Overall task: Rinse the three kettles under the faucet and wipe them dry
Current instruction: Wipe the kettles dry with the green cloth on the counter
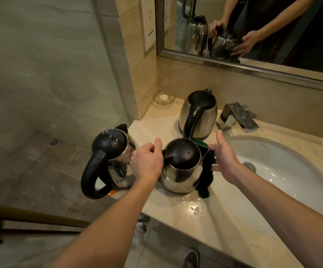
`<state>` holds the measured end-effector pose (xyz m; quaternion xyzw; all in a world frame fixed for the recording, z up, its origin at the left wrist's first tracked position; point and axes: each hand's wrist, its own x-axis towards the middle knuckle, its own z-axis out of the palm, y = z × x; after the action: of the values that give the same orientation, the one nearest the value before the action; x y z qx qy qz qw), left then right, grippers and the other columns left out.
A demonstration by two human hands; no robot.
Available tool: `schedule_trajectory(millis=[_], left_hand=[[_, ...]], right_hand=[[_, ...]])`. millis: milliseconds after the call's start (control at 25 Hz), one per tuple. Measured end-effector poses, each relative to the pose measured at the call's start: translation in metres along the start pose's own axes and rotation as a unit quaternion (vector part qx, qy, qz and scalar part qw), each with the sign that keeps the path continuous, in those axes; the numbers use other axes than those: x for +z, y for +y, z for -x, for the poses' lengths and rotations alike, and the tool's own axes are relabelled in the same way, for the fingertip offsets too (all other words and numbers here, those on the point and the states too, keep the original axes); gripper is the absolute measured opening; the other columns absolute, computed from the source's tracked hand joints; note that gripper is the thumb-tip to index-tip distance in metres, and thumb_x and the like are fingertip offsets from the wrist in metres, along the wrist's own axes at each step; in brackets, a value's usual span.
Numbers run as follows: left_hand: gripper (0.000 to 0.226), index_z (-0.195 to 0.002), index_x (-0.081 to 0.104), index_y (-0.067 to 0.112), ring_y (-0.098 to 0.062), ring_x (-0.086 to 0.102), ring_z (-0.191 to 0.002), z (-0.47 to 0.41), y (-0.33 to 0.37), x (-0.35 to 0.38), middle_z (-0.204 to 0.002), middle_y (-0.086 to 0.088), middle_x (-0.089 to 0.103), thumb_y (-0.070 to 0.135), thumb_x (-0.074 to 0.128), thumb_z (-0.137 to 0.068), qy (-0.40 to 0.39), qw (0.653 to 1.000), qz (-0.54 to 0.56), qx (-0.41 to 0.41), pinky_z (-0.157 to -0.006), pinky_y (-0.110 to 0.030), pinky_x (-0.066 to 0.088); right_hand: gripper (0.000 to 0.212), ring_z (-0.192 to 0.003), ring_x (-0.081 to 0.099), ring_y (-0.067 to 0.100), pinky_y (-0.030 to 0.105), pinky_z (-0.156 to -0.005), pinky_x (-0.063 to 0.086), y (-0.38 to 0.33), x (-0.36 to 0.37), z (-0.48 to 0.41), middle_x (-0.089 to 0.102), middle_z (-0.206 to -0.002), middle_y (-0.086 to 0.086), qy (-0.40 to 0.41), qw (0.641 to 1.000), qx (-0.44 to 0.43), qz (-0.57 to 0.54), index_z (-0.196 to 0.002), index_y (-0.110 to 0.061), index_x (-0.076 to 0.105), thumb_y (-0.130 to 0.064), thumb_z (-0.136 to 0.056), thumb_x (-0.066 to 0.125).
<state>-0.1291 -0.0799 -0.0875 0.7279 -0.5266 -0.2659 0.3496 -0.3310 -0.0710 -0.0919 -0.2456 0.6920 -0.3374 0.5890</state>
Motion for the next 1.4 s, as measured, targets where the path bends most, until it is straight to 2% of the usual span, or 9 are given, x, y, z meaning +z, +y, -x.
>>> schedule_trajectory(millis=[120, 280, 440, 720, 840, 960, 1160, 1320, 1400], left_hand=[[0.057, -0.048, 0.042, 0.019, -0.025, 0.05, -0.063, -0.001, -0.002, -0.001, -0.052, 0.0, 0.044, 0.048, 0.049, -0.097, -0.039, 0.999, -0.008, 0.02, -0.065, -0.037, 0.041], [0.057, -0.046, 0.039, 0.021, -0.019, 0.043, -0.057, 0.0, -0.002, -0.003, -0.05, 0.003, 0.04, 0.044, 0.051, -0.097, -0.065, 0.997, -0.01, 0.041, -0.063, -0.033, 0.031], [0.056, -0.046, 0.04, 0.021, -0.017, 0.041, -0.055, 0.001, -0.005, -0.001, -0.049, 0.003, 0.04, 0.043, 0.051, -0.096, -0.079, 0.995, -0.001, 0.055, -0.061, -0.033, 0.031], [0.056, -0.047, 0.036, 0.023, -0.014, 0.034, -0.052, 0.003, -0.002, -0.002, -0.049, 0.003, 0.035, 0.04, 0.047, -0.099, -0.1, 0.992, -0.003, 0.081, -0.057, -0.031, 0.025], [0.057, -0.047, 0.035, 0.022, -0.012, 0.032, -0.051, 0.004, 0.0, -0.002, -0.049, 0.003, 0.034, 0.038, 0.046, -0.1, -0.1, 0.991, -0.012, 0.085, -0.056, -0.03, 0.025], [0.057, -0.047, 0.035, 0.022, -0.012, 0.032, -0.051, 0.005, 0.0, -0.002, -0.049, 0.004, 0.034, 0.039, 0.046, -0.1, -0.104, 0.991, -0.016, 0.086, -0.056, -0.031, 0.025], [0.057, -0.047, 0.034, 0.022, -0.011, 0.031, -0.049, 0.005, -0.001, -0.002, -0.048, 0.005, 0.032, 0.038, 0.044, -0.101, -0.092, 0.991, -0.028, 0.095, -0.053, -0.029, 0.024], [0.057, -0.047, 0.03, 0.024, -0.01, 0.03, -0.048, 0.003, -0.003, 0.0, -0.047, 0.006, 0.029, 0.034, 0.045, -0.101, -0.083, 0.99, -0.029, 0.112, -0.051, -0.028, 0.021], [0.057, -0.046, 0.029, 0.024, -0.011, 0.03, -0.047, -0.001, -0.005, 0.001, -0.046, 0.006, 0.028, 0.037, 0.042, -0.1, -0.078, 0.989, -0.025, 0.124, -0.051, -0.03, 0.021]], right_hand=[[0.078, -0.138, 0.038, 0.031, 0.059, -0.115, 0.022, -0.005, -0.004, 0.005, 0.057, -0.138, 0.01, -0.021, 0.997, -0.037, 0.059, -0.101, -0.025, 0.073, -0.074, -0.091, 0.013], [0.076, -0.138, 0.037, 0.03, 0.058, -0.114, 0.023, -0.002, -0.006, 0.001, 0.055, -0.139, 0.008, -0.05, 0.991, -0.033, 0.123, -0.109, -0.028, 0.071, -0.074, -0.09, 0.013], [0.084, -0.143, 0.03, 0.033, 0.056, -0.115, 0.022, 0.007, -0.007, -0.008, 0.044, -0.15, 0.012, -0.064, 0.99, 0.016, 0.129, -0.132, -0.016, 0.059, -0.074, -0.091, 0.014], [0.093, -0.145, 0.024, 0.034, 0.06, -0.115, 0.021, 0.017, -0.015, -0.002, 0.038, -0.154, 0.013, -0.056, 0.992, 0.017, 0.114, -0.134, -0.012, 0.058, -0.079, -0.084, 0.018], [0.079, -0.134, 0.037, 0.03, 0.06, -0.113, 0.022, 0.01, -0.018, 0.007, 0.054, -0.134, 0.008, -0.058, 0.991, -0.016, 0.119, -0.11, -0.023, 0.072, -0.074, -0.09, 0.015], [0.069, -0.121, 0.043, 0.024, 0.054, -0.11, 0.027, -0.003, -0.015, 0.016, 0.059, -0.116, 0.0, -0.054, 0.989, -0.048, 0.128, -0.095, -0.03, 0.072, -0.069, -0.094, 0.015], [0.066, -0.142, 0.03, 0.028, 0.056, -0.115, 0.018, -0.001, -0.006, 0.001, 0.048, -0.145, 0.004, -0.075, 0.984, -0.038, 0.157, -0.11, -0.032, 0.067, -0.07, -0.094, 0.015], [0.07, -0.145, 0.027, 0.025, 0.046, -0.118, 0.01, 0.005, 0.0, -0.016, 0.047, -0.148, 0.003, -0.09, 0.98, -0.006, 0.179, -0.121, -0.028, 0.064, -0.07, -0.094, 0.014], [0.069, -0.145, 0.026, 0.026, 0.048, -0.117, 0.012, 0.008, 0.001, -0.02, 0.046, -0.148, 0.004, -0.098, 0.979, 0.003, 0.181, -0.117, -0.028, 0.064, -0.071, -0.093, 0.016]])
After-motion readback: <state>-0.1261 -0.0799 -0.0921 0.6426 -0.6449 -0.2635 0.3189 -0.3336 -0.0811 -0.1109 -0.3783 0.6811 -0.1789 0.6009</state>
